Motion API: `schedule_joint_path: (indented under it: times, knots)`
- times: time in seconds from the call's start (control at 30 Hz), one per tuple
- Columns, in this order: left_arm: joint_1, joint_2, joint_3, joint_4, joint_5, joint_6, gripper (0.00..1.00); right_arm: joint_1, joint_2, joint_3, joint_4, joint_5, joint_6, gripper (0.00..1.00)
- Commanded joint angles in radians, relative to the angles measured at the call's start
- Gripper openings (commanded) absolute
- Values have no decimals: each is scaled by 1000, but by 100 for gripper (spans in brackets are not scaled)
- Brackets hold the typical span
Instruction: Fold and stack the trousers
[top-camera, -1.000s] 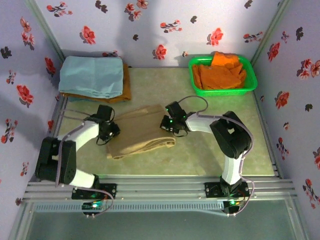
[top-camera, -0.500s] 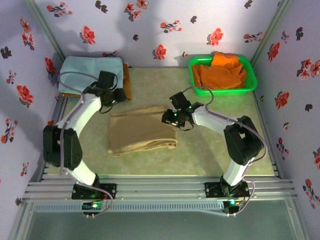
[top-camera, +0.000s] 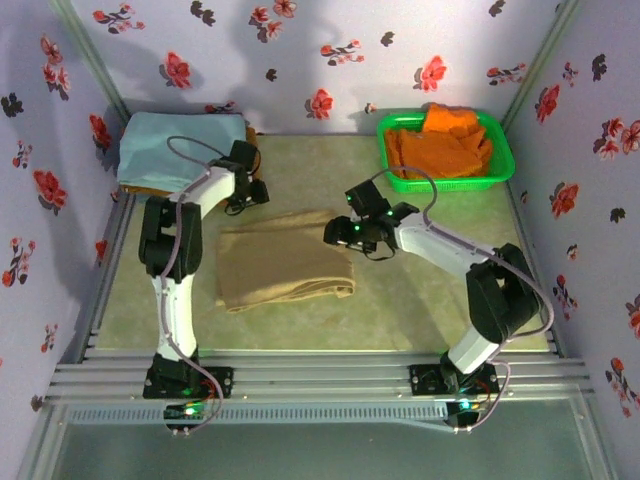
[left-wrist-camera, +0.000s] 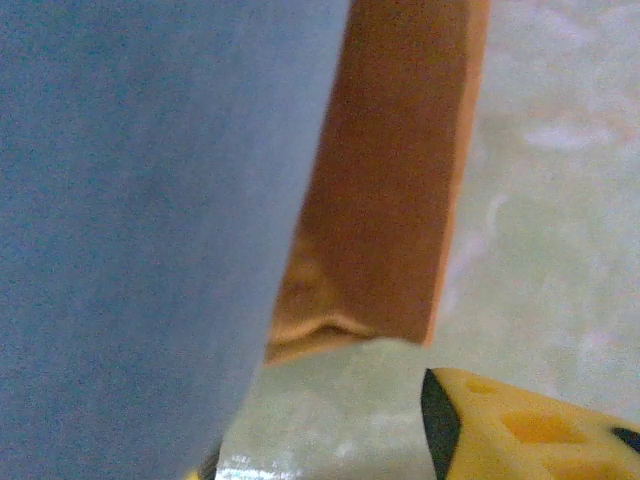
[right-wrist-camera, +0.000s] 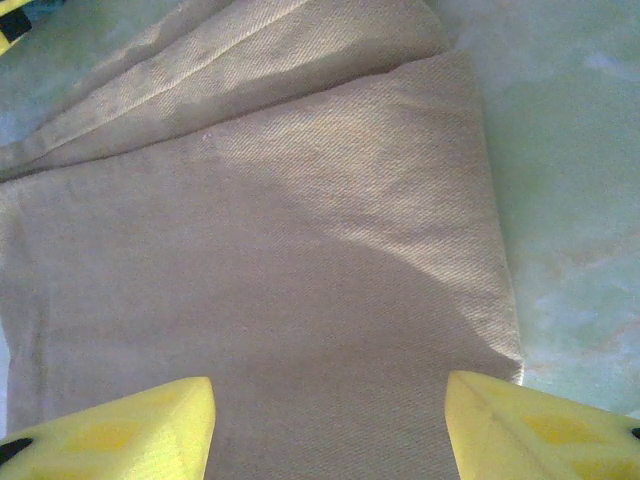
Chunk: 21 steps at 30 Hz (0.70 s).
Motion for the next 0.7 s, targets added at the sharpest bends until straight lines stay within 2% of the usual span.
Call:
schedule_joint_path:
  times: [0.0, 0.23, 0.37, 0.5, 0.67]
  knots:
    - [17, 55, 71, 1, -33, 20, 53, -14, -24, -35, -17, 22, -11, 63]
    - [26, 147, 156, -26, -28, 37, 32, -22, -23, -59, -4, 17, 0, 63]
    - [27, 133, 123, -5, -26, 50, 2, -29, -31, -61, -12, 27, -3, 63]
    - [16, 69, 42, 37, -9, 57, 0, -35, -40, -69, -12, 35, -2, 63]
    - [-74, -49, -91, 131, -16, 50, 0, -44, -47, -83, -1, 41, -2, 63]
